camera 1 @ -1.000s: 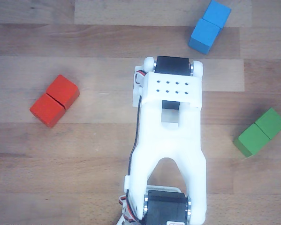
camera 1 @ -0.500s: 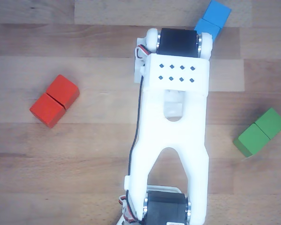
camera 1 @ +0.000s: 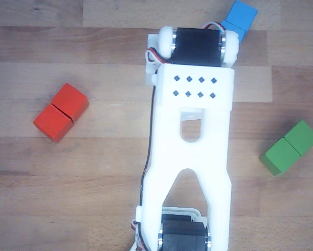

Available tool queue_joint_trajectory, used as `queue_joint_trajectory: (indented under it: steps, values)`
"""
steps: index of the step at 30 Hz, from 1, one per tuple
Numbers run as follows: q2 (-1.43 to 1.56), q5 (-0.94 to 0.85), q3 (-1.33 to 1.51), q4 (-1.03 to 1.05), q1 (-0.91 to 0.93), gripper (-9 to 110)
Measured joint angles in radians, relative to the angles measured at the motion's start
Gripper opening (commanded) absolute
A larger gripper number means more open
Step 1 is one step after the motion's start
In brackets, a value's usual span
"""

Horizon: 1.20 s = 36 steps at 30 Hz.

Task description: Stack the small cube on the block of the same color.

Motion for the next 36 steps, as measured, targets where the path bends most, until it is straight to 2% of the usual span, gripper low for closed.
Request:
queue_joint_trajectory:
  steps: [11, 19, 29, 36]
  values:
    - [0.000, 0.008, -0.020, 0.000, -0.255, 15]
    - [0.000, 0.008, -0.147, 0.000, -0.489, 16]
    - [0.000, 0.015, -0.163, 0.000, -0.778, 16]
    - [-0.034, 0.054, -0.164, -0.029, -0.845, 16]
